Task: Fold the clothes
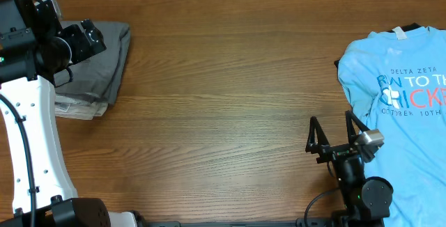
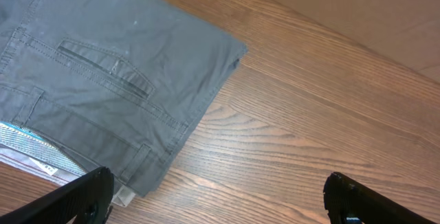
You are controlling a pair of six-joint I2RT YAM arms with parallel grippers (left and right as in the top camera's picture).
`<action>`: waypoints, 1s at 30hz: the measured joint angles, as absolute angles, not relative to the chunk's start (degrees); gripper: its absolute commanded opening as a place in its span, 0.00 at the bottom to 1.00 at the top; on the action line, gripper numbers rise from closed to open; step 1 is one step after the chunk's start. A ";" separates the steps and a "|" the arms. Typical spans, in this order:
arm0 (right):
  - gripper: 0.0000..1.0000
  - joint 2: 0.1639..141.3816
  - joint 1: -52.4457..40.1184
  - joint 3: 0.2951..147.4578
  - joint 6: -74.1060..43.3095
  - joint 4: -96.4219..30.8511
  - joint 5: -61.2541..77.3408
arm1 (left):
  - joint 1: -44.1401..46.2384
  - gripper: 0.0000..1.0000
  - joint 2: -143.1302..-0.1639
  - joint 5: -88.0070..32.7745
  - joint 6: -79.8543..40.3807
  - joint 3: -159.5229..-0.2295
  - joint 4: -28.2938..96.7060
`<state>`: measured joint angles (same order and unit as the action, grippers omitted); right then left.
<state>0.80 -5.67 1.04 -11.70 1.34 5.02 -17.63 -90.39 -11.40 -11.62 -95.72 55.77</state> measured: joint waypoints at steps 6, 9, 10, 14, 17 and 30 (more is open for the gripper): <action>1.00 0.80 -5.67 1.04 -6.46 -4.49 5.04 | -17.63 1.00 -90.39 -11.40 -11.60 -95.72 55.77; 1.00 0.80 -5.67 1.04 -4.89 -4.56 5.06 | -17.63 1.00 -90.39 -11.40 -11.62 -95.72 55.77; 1.00 0.80 -5.69 1.04 -4.64 -4.58 5.06 | -17.63 1.00 -90.39 -11.42 -11.62 -95.72 55.77; 1.00 0.80 -5.67 1.04 -3.92 -4.58 5.06 | -17.63 1.00 -90.39 -11.40 -11.62 -95.72 55.77; 1.00 0.80 -5.67 1.04 -3.64 -4.58 5.06 | -17.63 1.00 -90.39 -11.40 -11.62 -95.72 55.77; 1.00 0.80 -5.67 1.04 -3.33 -4.58 5.06 | -17.63 1.00 -90.39 -11.40 -11.62 -95.72 55.77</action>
